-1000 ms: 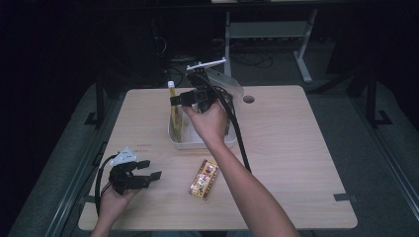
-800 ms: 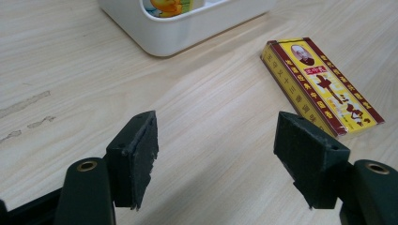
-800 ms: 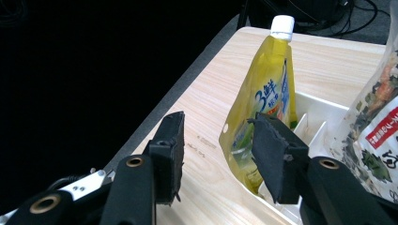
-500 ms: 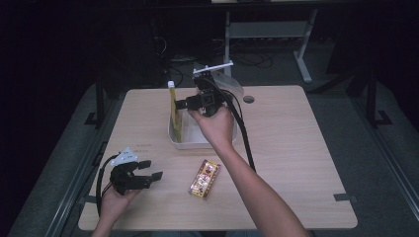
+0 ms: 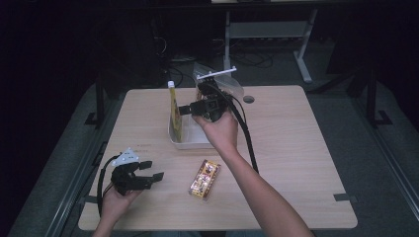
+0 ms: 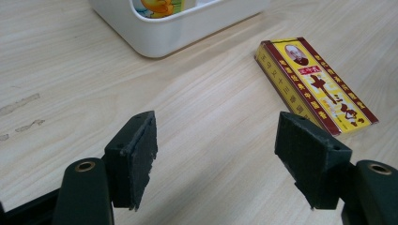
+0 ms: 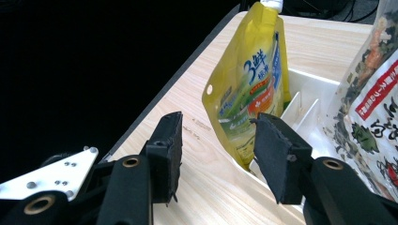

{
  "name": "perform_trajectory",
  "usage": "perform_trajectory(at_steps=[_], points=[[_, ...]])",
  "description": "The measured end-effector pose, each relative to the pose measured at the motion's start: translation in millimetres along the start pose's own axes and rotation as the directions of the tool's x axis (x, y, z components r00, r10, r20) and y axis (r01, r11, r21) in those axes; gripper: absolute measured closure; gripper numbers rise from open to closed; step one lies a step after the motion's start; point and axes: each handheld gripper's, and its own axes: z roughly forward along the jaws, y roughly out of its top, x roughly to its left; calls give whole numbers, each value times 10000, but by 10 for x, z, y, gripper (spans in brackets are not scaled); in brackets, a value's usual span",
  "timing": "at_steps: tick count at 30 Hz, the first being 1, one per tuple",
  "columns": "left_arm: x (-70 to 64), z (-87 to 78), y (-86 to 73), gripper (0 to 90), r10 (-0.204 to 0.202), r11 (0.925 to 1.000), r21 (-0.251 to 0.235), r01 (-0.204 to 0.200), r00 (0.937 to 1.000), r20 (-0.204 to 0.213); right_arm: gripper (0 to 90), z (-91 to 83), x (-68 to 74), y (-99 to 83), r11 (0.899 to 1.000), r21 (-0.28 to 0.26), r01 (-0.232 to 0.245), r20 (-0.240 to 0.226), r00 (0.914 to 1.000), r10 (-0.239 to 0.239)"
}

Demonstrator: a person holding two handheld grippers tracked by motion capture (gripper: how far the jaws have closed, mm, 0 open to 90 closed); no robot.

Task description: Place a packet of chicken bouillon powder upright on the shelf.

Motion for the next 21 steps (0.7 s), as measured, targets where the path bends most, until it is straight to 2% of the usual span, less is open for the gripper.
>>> perform_trajectory(at_steps=[21], points=[[-22, 10, 8, 287, -16, 10000, -68, 16, 10000, 17, 474, -92, -166, -203, 10000, 36, -38, 136, 9999, 37]])
